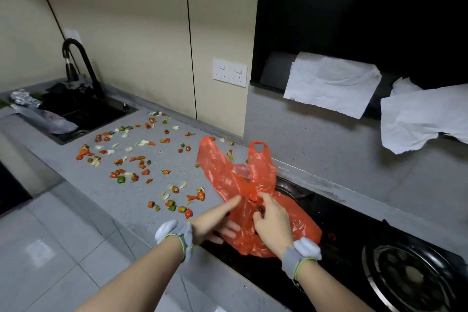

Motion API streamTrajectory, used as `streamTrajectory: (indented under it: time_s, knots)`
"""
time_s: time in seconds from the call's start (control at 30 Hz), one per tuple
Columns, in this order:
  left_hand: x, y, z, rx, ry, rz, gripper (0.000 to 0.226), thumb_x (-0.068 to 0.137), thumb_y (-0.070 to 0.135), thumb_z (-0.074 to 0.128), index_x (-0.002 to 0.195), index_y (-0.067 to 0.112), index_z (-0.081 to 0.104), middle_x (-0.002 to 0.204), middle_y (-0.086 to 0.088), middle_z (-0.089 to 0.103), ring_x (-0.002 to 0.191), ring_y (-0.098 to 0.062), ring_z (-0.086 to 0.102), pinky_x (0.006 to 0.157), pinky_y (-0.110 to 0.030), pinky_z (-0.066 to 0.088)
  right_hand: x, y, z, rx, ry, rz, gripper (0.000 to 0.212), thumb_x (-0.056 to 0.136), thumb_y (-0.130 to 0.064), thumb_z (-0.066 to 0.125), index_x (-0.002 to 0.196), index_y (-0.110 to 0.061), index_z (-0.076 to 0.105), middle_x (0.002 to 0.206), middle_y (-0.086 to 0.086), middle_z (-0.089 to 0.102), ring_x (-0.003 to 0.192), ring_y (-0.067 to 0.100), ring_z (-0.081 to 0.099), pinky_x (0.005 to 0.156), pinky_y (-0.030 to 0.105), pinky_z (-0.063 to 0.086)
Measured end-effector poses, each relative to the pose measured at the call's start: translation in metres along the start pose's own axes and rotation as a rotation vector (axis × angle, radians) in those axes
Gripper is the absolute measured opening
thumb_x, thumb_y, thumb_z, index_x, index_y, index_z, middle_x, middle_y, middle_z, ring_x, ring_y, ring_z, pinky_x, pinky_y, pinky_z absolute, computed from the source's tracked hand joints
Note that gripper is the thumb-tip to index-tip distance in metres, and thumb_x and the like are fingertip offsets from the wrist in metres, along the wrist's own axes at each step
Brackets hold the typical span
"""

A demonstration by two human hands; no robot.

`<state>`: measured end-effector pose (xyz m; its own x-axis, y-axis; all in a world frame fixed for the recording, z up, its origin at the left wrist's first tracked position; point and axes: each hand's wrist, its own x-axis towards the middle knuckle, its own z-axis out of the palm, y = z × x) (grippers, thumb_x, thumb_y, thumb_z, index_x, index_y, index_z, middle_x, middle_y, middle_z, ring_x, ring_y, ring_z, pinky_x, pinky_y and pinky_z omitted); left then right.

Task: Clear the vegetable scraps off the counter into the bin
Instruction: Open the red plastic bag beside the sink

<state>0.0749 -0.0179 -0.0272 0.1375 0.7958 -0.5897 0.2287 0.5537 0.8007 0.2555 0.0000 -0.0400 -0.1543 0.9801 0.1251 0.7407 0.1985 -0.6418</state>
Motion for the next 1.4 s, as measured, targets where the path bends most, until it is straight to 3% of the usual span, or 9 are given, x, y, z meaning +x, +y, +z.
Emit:
streamTrajectory:
  time_s: [0.2, 0.4, 0.53, 0.63, 0.8, 0.93, 1.1, 1.3, 1.4]
  knots:
    - [-0.036, -0.003, -0.046, -0.462, 0.129, 0.094, 0.076, 0.072, 0.083, 0.057, 0.121, 0.025, 0.063, 0.114, -0.013, 0.071, 0.102, -0.030, 0.069, 0.088, -0.057, 0.055, -0.035, -0.029, 0.017, -0.175, -0.115, -0.542, 0.045, 0.086, -0.017, 0.053, 0.131, -0.021, 0.049, 0.120, -0.003, 0.057, 0.106, 0.015, 0.045, 0.092, 0.024, 0.030]
    - [-0.085, -0.027, -0.070, -0.583, 0.187, 0.225, 0.039, 0.090, 0.015, 0.067, 0.127, 0.006, 0.060, 0.116, -0.019, 0.070, 0.108, -0.037, 0.067, 0.096, -0.055, 0.052, -0.041, -0.052, 0.034, -0.260, -0.282, -0.891, 0.044, 0.089, -0.050, 0.055, 0.126, -0.028, 0.048, 0.115, -0.008, 0.047, 0.108, 0.012, 0.044, 0.097, 0.028, 0.030]
    - [-0.107, -0.042, -0.084, -0.705, 0.398, 0.263, 0.025, 0.088, -0.004, 0.056, 0.111, -0.001, 0.065, 0.103, -0.023, 0.071, 0.082, -0.031, 0.070, 0.079, -0.043, 0.058, -0.035, -0.073, 0.024, 0.260, -0.154, -0.668, 0.025, 0.092, -0.048, 0.056, 0.103, -0.028, 0.064, 0.110, -0.014, 0.055, 0.110, 0.010, 0.053, 0.098, 0.027, 0.041]
    - [-0.134, -0.059, -0.099, -0.812, 0.464, 0.288, 0.032, 0.082, -0.009, 0.051, 0.110, -0.004, 0.066, 0.095, -0.024, 0.068, 0.073, -0.030, 0.067, 0.074, -0.041, 0.057, -0.022, -0.105, 0.031, 0.714, 0.013, -0.139, 0.046, 0.078, -0.078, 0.056, 0.084, -0.033, 0.061, 0.096, -0.009, 0.061, 0.094, 0.022, 0.063, 0.091, 0.043, 0.052]
    - [-0.177, -0.087, -0.106, -0.888, 0.353, 0.303, 0.041, 0.071, -0.007, 0.055, 0.110, -0.005, 0.069, 0.108, -0.029, 0.066, 0.087, -0.038, 0.068, 0.098, -0.055, 0.048, -0.013, -0.152, 0.064, 1.021, -0.539, 0.403, 0.102, 0.058, -0.077, 0.077, 0.141, -0.037, 0.034, 0.135, 0.005, 0.059, 0.109, 0.030, 0.068, 0.086, 0.063, 0.054]
    - [-0.205, -0.109, -0.104, -0.902, 0.347, 0.327, 0.053, 0.055, -0.008, 0.062, 0.107, -0.004, 0.067, 0.100, -0.028, 0.066, 0.084, -0.039, 0.068, 0.094, -0.056, 0.051, -0.047, -0.198, 0.097, 1.057, -0.914, 0.367, 0.043, 0.084, -0.029, 0.075, 0.123, -0.015, 0.065, 0.121, 0.022, 0.067, 0.099, 0.038, 0.068, 0.094, 0.064, 0.049]
    - [-0.248, -0.142, -0.113, -0.961, 0.431, 0.274, 0.044, 0.058, -0.001, 0.059, 0.100, -0.005, 0.070, 0.102, -0.029, 0.068, 0.090, -0.040, 0.067, 0.087, -0.048, 0.055, -0.073, -0.239, 0.121, 0.992, -0.779, 0.394, 0.020, 0.084, 0.011, 0.057, 0.097, 0.000, 0.068, 0.072, 0.018, 0.068, 0.051, 0.023, 0.065, 0.048, 0.031, 0.054]
    - [-0.302, -0.220, -0.146, -0.895, 1.262, 0.195, 0.031, 0.089, 0.000, 0.044, 0.114, 0.004, 0.062, 0.089, -0.011, 0.066, 0.073, -0.023, 0.060, 0.065, -0.032, 0.051, -0.058, -0.247, 0.128, 0.879, -0.540, 0.299, 0.018, 0.088, -0.002, 0.056, 0.099, -0.005, 0.069, 0.084, 0.014, 0.073, 0.069, 0.026, 0.069, 0.066, 0.039, 0.056]
    - [-0.326, -0.256, -0.150, -0.886, 1.241, 0.141, 0.037, 0.083, 0.013, 0.051, 0.119, 0.014, 0.058, 0.097, -0.010, 0.063, 0.080, -0.023, 0.059, 0.071, -0.037, 0.053, -0.066, -0.257, 0.120, 0.824, -0.596, 0.092, 0.017, 0.097, -0.006, 0.053, 0.099, -0.011, 0.069, 0.093, 0.013, 0.074, 0.084, 0.030, 0.071, 0.057, 0.029, 0.055]
